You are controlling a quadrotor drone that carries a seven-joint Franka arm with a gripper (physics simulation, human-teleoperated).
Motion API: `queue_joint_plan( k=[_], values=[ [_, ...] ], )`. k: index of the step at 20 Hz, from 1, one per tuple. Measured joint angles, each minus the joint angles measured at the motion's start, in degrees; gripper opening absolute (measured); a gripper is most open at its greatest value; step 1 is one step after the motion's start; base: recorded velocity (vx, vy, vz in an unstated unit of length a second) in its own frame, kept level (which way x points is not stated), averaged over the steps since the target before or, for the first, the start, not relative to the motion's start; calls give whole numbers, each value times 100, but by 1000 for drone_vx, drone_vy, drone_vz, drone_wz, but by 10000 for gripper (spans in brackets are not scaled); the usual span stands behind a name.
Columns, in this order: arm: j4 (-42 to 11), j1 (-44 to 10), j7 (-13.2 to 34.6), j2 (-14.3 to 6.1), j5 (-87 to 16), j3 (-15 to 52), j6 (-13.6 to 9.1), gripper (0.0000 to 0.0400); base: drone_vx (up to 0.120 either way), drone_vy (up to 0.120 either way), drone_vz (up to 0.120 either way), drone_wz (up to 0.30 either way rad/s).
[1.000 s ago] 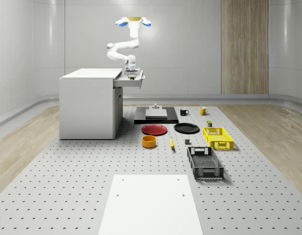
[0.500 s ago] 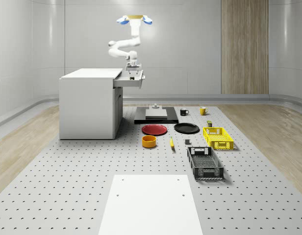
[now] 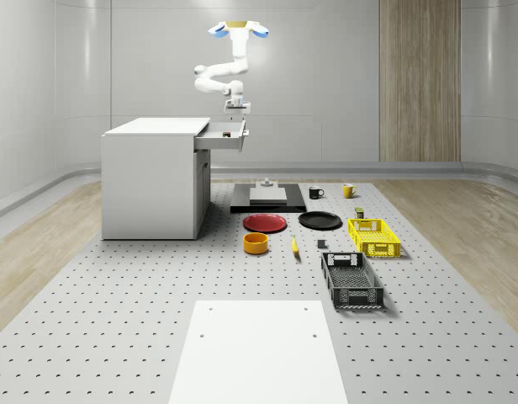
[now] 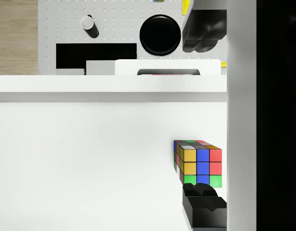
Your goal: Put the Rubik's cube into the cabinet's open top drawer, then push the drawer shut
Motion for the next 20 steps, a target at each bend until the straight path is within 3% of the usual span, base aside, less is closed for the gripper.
queue_joint_plan(
  k=[20],
  values=[
    [-20, 94, -69, 139, -63, -9, -136, 400, 0, 120, 0, 0]
  ],
)
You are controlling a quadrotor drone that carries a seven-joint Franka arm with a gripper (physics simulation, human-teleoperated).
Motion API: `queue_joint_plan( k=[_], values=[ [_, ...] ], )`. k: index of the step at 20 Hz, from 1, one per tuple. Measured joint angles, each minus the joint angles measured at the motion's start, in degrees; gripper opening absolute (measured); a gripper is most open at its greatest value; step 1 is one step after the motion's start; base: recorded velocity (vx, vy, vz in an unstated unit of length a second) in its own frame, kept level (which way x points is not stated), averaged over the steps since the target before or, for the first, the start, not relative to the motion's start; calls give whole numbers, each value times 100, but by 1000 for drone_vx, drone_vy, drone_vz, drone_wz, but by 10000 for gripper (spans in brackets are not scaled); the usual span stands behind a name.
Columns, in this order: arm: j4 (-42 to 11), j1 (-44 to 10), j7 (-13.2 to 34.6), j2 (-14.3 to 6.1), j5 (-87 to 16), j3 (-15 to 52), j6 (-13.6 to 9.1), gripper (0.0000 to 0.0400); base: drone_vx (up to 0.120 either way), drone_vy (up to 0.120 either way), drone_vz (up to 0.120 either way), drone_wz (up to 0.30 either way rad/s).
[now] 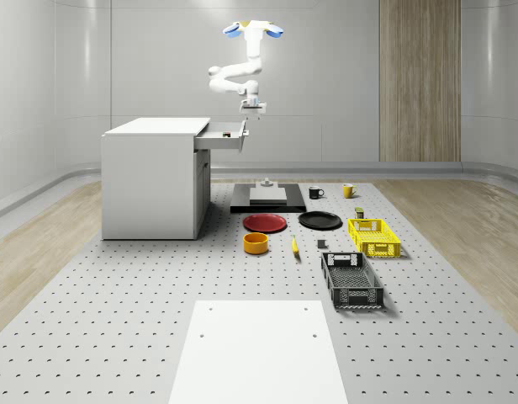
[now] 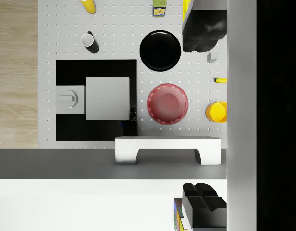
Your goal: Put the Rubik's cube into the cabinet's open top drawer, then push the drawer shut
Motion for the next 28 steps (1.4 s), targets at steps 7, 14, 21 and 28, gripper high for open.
queue_joint_plan(
  k=[7, 14, 21, 28],
  values=[
    [312, -2462, 2488, -613, -461, 256, -3166, 400, 0, 120, -57, 0],
    [2103, -5628, 4095, -10, 383, -78, -6312, 400, 0, 114, -120, 0],
    [2904, -6576, 4473, 203, 792, -250, -7060, 400, 0, -34, -63, 0],
    [3147, -6878, 4610, 185, 1007, -334, -7179, 400, 0, -120, 0, 0]
  ],
)
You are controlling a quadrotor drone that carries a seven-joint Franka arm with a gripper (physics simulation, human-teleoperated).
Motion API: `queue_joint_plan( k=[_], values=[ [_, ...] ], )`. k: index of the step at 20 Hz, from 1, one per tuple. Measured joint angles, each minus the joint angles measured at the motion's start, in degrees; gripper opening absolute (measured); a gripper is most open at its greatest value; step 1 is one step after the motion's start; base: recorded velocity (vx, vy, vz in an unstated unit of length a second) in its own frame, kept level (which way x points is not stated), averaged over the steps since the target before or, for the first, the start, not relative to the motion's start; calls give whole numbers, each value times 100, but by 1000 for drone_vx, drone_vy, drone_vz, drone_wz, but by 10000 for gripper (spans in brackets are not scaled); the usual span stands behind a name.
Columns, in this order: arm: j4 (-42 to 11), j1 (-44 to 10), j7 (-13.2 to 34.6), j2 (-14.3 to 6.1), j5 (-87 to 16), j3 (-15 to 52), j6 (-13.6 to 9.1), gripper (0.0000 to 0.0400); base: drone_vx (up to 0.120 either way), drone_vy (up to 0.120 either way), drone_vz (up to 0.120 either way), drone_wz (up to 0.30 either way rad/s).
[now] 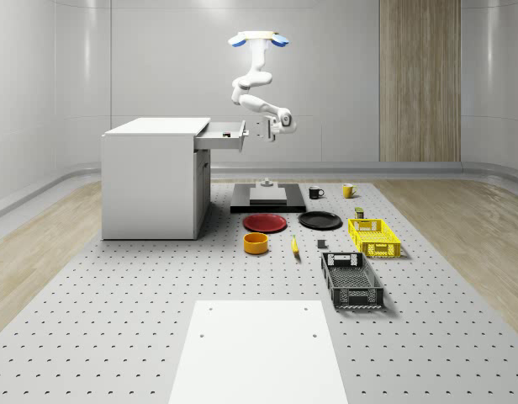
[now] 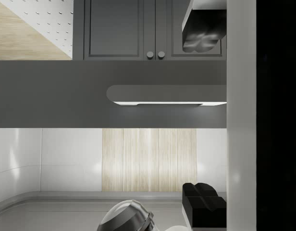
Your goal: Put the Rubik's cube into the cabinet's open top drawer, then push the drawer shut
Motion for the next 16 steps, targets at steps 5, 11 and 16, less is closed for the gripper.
queue_joint_plan(
  k=[5, 11, 16],
  values=[
    [62, -102, 59, -52, 113, -38, 22, 400, 0, -72, -32, 0],
    [97, -187, 115, -127, 233, -75, 86, 400, 0, -60, -47, 0],
    [113, -245, 155, -192, 324, -103, 150, 400, 0, -120, 0, 0]
  ],
)
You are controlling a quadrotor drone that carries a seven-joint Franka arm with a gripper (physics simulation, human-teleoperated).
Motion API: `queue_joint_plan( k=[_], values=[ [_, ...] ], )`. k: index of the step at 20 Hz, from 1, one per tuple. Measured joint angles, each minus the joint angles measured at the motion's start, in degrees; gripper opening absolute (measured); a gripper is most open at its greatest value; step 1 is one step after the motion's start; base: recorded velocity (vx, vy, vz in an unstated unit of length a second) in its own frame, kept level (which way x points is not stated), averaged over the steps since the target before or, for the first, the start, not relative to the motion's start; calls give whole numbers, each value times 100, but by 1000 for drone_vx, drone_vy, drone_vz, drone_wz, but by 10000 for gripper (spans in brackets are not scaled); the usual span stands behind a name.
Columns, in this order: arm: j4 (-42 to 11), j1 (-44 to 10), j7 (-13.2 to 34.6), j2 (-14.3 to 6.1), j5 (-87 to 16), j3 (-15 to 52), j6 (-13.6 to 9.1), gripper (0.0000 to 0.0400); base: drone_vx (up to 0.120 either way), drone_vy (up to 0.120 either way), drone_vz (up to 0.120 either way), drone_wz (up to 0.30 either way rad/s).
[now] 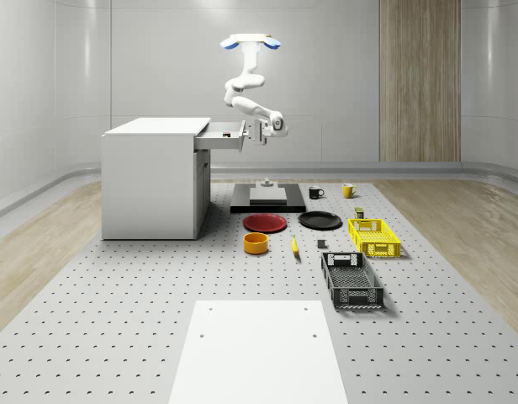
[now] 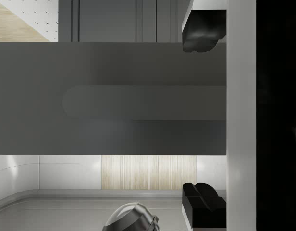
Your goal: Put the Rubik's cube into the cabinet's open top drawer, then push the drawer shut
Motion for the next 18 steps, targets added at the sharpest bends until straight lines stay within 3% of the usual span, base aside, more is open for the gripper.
queue_joint_plan(
  k=[6, 18],
  values=[
    [14, -63, 42, -77, 103, -32, 80, 400, 0, -80, 0, 0],
    [-360, 288, -146, -567, -77, -365, 473, 399, 0, 0, 0, 0]
  ],
)
